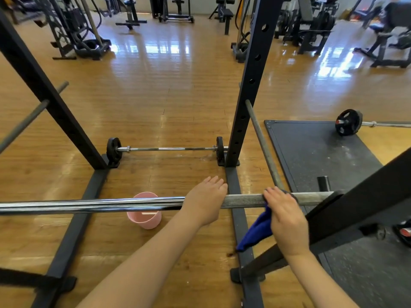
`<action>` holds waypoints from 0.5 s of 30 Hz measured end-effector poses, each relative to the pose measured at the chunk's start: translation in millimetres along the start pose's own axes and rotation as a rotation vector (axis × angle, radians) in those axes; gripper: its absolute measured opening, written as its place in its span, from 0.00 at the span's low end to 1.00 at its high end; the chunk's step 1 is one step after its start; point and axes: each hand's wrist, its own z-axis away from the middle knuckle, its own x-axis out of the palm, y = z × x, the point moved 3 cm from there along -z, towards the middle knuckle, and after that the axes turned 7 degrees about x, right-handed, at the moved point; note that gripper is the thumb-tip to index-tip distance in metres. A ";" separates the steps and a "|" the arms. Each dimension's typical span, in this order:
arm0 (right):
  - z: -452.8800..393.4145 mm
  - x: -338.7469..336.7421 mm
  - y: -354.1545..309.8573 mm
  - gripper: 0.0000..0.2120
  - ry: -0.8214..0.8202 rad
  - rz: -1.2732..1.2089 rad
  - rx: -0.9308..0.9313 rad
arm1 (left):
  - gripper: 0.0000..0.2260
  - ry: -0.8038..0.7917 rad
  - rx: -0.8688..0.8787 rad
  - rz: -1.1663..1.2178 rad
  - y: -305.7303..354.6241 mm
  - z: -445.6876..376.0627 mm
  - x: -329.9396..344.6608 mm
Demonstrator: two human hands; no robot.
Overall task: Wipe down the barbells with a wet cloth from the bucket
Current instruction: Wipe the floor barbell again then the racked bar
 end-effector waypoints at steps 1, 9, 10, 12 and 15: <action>2.1 -1.9 5.1 0.18 0.034 0.002 0.063 | 0.29 0.003 -0.002 0.003 0.2 0.2 -0.7; 0.1 30.2 -44.4 0.16 -0.034 -0.030 -0.061 | 0.28 0.009 0.003 -0.021 2.9 0.0 -3.7; -2.5 25.3 -37.6 0.16 -0.064 -0.008 -0.109 | 0.28 0.015 0.004 -0.020 3.0 0.4 -3.9; -6.3 9.0 -12.6 0.17 -0.058 0.038 -0.047 | 0.28 0.019 0.005 -0.016 2.7 0.6 -4.3; -5.4 -12.3 19.8 0.20 0.061 0.046 0.287 | 0.27 0.025 0.003 -0.007 1.7 0.8 -4.3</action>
